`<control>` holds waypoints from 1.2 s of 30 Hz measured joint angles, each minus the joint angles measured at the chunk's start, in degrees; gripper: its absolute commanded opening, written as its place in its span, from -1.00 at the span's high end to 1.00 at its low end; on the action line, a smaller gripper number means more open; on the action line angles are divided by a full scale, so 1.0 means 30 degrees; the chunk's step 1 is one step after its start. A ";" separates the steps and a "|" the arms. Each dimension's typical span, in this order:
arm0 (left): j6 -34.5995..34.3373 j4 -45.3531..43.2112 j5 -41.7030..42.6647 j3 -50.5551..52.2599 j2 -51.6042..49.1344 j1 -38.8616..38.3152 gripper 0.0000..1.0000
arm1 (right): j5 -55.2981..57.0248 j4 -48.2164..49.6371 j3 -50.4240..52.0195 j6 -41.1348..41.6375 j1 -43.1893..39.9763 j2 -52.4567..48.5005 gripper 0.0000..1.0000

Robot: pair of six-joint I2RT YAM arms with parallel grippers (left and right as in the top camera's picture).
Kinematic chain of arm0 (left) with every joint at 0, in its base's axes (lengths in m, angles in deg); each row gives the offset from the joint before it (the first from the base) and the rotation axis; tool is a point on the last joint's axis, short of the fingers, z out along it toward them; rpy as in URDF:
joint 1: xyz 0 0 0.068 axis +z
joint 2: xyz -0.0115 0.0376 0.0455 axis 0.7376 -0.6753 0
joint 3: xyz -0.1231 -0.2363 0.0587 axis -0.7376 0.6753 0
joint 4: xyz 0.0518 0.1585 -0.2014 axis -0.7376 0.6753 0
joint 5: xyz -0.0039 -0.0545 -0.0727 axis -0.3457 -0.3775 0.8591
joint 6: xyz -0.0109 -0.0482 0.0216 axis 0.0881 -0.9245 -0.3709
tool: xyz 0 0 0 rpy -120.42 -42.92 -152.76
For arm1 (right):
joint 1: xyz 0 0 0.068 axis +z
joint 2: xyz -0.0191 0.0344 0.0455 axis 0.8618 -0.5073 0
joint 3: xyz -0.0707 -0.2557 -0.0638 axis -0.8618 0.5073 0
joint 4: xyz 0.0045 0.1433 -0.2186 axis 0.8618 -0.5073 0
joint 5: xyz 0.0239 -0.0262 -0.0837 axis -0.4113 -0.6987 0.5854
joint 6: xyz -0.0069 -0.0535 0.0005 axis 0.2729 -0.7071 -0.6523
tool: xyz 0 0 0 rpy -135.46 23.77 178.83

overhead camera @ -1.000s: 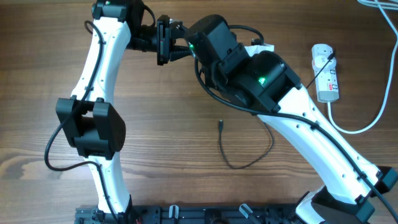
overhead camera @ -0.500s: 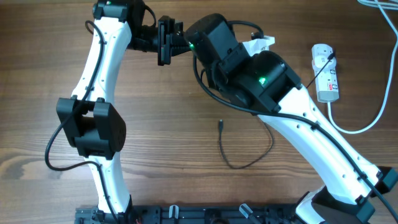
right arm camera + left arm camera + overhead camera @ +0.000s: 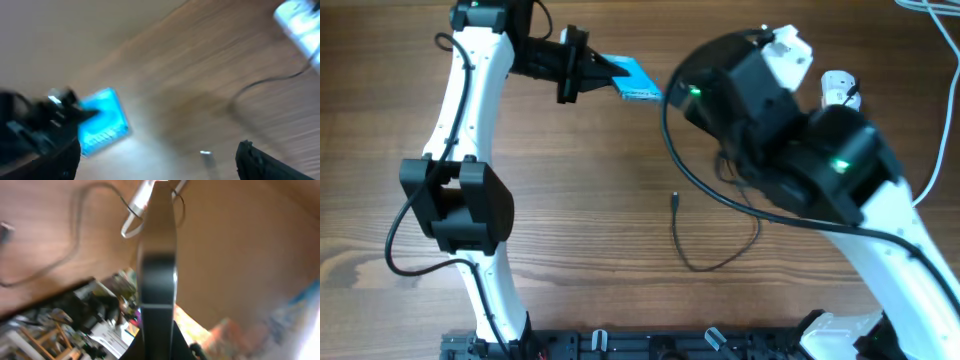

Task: Plug charger to phone and switch on socket

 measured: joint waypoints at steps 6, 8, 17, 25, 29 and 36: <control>0.1967 -0.1304 -0.1865 0.0000 0.0000 0.0146 0.92 | -0.3111 -0.2776 0.0022 -0.4736 -0.1282 -0.0248 -0.99; 0.2856 -0.1319 -0.2681 0.0000 0.0000 0.0131 0.92 | -0.4065 -0.2885 0.0255 -0.5588 -0.1523 -0.0379 -1.00; 0.6499 -0.1224 -0.6594 0.0000 0.0000 0.0131 0.92 | -0.7242 -0.1705 0.3978 -0.6841 -0.1581 -0.0590 -0.57; 0.6747 -0.0867 -1.1067 0.0000 0.0000 0.0131 0.92 | -0.8378 0.2535 0.9814 -0.6674 -0.1588 -0.0634 0.25; 0.6339 -0.0882 -1.2633 0.0000 0.0000 0.0131 0.92 | -0.9107 0.5260 1.2713 -0.6404 -0.1588 -0.0794 0.29; 0.6120 -0.0874 -1.3216 0.0000 0.0000 0.0073 0.92 | -0.9442 0.5639 1.3726 -0.6120 -0.1588 -0.2871 0.45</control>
